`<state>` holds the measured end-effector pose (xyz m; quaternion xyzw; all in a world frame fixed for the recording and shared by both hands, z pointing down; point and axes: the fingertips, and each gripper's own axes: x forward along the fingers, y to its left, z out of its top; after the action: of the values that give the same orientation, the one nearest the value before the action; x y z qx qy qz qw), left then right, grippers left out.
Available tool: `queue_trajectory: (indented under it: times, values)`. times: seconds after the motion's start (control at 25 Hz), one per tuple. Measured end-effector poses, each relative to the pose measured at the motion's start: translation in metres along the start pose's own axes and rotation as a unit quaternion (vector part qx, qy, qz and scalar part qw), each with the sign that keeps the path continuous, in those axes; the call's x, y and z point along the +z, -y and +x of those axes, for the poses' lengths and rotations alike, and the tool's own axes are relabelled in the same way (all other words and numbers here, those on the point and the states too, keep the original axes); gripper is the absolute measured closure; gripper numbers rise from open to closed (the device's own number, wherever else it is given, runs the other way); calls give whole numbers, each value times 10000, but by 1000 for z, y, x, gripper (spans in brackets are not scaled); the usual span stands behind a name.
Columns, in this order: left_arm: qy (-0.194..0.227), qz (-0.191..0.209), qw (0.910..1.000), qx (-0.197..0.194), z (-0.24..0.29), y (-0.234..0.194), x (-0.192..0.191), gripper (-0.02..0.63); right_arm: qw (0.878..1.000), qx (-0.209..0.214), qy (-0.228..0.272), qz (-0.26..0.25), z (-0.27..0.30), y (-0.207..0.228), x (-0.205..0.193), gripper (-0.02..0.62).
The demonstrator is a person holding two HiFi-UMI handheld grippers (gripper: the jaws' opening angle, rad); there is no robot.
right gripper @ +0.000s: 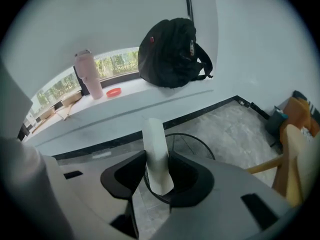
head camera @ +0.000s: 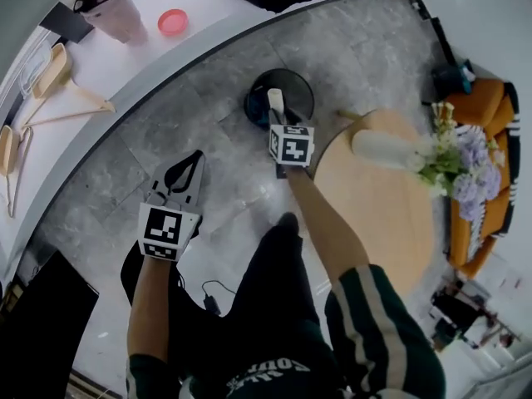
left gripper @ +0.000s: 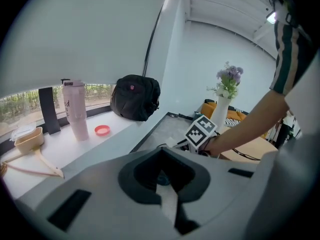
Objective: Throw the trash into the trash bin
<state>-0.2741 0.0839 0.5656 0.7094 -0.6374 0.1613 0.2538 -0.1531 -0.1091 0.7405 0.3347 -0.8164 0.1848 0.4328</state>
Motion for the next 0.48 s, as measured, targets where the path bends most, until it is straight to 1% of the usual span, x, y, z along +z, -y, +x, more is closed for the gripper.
queue_trajectory:
  times: [0.16,0.32,0.48]
  values:
    - [25,-59,9999,138,7,-10,-31,606,9995,-197,-249,89,43,11,-23,457]
    - [25,-65,9996,273,20,-20,-57,606,9984,-202,-408,329,79,20,-41,457]
    - [-21,-133,9993,358,30,-28,-80,606,9985,-159,-456,257,104,18,-55,457]
